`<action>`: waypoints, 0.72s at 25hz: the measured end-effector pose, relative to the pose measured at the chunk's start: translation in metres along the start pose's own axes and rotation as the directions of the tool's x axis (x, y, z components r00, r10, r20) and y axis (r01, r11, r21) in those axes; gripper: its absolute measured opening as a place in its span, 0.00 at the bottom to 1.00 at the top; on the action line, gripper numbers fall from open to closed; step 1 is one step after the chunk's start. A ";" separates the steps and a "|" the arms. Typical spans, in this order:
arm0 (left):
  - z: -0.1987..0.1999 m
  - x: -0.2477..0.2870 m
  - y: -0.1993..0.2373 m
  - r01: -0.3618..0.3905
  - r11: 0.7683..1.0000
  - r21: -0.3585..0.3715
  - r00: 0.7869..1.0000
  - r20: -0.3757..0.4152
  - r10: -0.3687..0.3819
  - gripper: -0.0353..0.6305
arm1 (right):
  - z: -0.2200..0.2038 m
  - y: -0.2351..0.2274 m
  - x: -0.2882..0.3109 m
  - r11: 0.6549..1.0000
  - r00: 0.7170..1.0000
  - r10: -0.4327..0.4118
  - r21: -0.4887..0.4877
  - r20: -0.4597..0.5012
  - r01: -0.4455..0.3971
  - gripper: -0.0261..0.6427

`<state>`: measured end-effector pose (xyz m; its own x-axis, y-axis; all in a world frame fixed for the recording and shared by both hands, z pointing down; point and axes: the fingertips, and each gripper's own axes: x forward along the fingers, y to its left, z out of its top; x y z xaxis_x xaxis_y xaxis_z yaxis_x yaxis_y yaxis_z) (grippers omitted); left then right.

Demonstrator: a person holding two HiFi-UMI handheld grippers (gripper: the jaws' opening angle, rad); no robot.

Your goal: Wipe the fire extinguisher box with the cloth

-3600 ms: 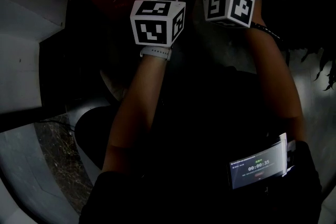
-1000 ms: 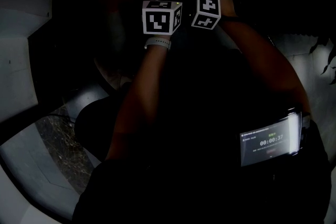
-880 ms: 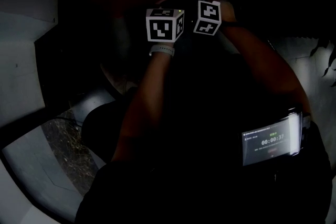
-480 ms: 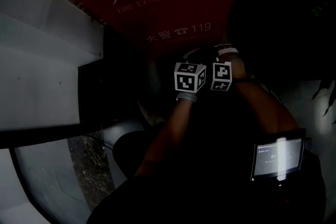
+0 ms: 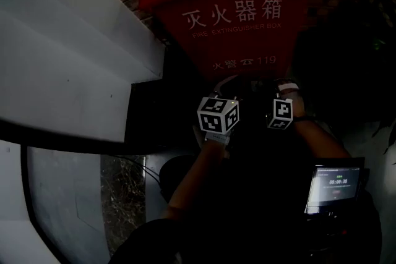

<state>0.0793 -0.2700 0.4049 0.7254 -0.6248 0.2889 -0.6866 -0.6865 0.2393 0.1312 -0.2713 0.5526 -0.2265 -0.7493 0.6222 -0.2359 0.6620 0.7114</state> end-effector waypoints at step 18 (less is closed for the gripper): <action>0.261 -0.164 0.049 -0.127 0.975 0.180 0.951 0.302 0.068 0.05 | 0.247 -0.260 -0.243 0.892 0.870 -0.324 -0.187 0.373 0.412 0.10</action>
<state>-0.0608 -0.2982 0.1271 0.6578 -0.7531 0.0115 -0.7530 -0.6573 0.0297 0.0146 -0.2577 0.1357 -0.4728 -0.8607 0.1889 -0.1268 0.2785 0.9520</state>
